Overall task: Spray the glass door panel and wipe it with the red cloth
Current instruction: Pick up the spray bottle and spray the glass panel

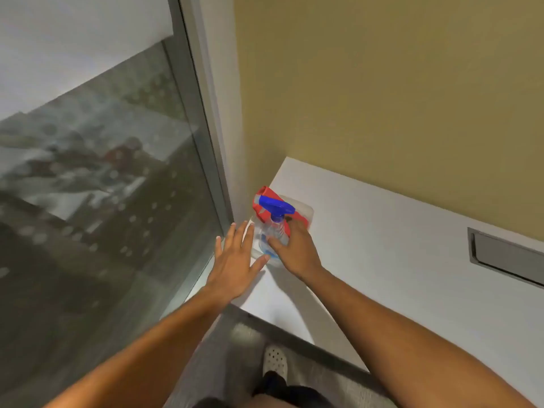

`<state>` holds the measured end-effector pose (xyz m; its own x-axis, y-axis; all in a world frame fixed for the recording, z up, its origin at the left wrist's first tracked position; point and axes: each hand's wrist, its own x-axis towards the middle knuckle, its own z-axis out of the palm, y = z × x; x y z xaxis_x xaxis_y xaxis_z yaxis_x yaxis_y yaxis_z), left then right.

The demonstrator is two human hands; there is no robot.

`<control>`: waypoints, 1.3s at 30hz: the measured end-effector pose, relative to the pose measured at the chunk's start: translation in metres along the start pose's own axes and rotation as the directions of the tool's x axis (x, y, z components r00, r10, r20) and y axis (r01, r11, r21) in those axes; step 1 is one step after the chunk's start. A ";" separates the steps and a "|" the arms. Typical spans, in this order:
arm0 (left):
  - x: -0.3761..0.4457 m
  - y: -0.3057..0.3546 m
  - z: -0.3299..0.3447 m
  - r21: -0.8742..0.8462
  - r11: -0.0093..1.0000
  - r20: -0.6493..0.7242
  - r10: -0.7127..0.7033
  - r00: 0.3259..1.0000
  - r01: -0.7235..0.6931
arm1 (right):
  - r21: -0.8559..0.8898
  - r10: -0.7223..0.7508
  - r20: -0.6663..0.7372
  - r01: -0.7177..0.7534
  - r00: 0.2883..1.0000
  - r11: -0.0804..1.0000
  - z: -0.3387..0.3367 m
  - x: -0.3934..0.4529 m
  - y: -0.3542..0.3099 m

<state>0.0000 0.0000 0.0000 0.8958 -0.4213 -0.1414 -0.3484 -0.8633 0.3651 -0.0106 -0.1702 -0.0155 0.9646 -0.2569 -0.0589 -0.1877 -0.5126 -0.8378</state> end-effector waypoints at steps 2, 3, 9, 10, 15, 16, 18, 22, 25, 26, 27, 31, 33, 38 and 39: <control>0.011 0.001 0.007 -0.014 1.000 0.022 -0.018 1.000 0.018 | 0.058 0.029 -0.005 -0.029 1.000 0.998 0.000 0.008 -0.005; 0.014 0.000 0.013 0.000 1.000 0.018 -0.023 1.000 0.023 | 0.091 0.032 -0.007 -0.031 0.999 0.995 0.000 0.011 -0.004; 0.031 -0.006 0.032 -0.085 0.994 -0.168 0.053 0.984 -0.068 | 0.195 0.087 0.021 -0.090 0.996 0.977 -0.006 0.020 0.007; 0.034 -0.004 0.031 -0.113 0.992 -0.160 0.029 0.987 -0.048 | 0.191 0.083 0.016 -0.084 0.996 0.978 -0.010 0.021 0.005; 0.041 0.014 0.007 -0.356 0.934 -0.110 -0.021 0.994 -0.020 | 0.221 0.028 -0.038 -0.018 0.999 0.975 -0.040 0.025 -0.017; 0.041 0.019 -0.003 -0.411 0.911 -0.099 -0.026 0.995 -0.017 | 0.221 0.006 -0.057 0.007 0.998 0.975 -0.047 0.023 -0.026; 0.038 0.031 -0.026 -0.494 0.869 -0.093 -0.022 0.995 -0.026 | 0.230 -0.028 -0.088 0.048 0.996 0.972 -0.061 0.018 -0.043; 0.016 0.047 -0.077 -0.686 0.727 -0.085 -0.030 0.996 -0.037 | 0.340 -0.081 -0.073 0.102 0.994 0.935 -0.081 0.002 -0.080; -0.010 0.044 -0.098 -0.772 0.636 -0.030 -0.037 0.999 0.001 | 0.414 -0.122 -0.009 0.115 0.992 0.903 -0.082 -0.016 -0.102; -0.022 0.041 -0.101 -0.802 0.597 -0.002 -0.041 0.999 0.023 | 0.421 -0.138 0.006 0.123 0.990 0.898 -0.080 -0.024 -0.109; -0.035 0.038 -0.102 -0.829 0.558 0.018 -0.046 0.999 0.041 | 0.426 -0.159 0.017 0.137 0.987 0.894 -0.078 -0.033 -0.114; -0.101 0.029 -0.095 -0.899 0.429 0.036 -0.121 0.992 0.085 | 0.452 -0.236 0.083 0.175 0.968 0.875 -0.060 -0.073 -0.135; -0.137 0.025 -0.092 -0.918 0.384 0.037 -0.174 0.984 0.102 | 0.496 -0.259 0.135 0.161 0.956 0.853 -0.047 -0.094 -0.145; -0.235 0.015 -0.086 -0.923 0.365 0.020 -0.274 0.961 0.123 | 0.605 -0.223 0.341 -0.031 0.913 0.796 -0.007 -0.163 -0.176; -0.257 0.013 -0.084 -0.926 0.356 0.016 -0.291 0.957 0.124 | 0.632 -0.227 0.379 -0.072 0.897 0.772 0.003 -0.179 -0.182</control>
<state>-0.2116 0.1204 0.1181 0.9539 -0.1561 -0.2563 0.2425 -0.1019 0.9648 -0.1488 -0.0286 0.1457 0.9781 0.1965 -0.0686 -0.0974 0.1406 -0.9853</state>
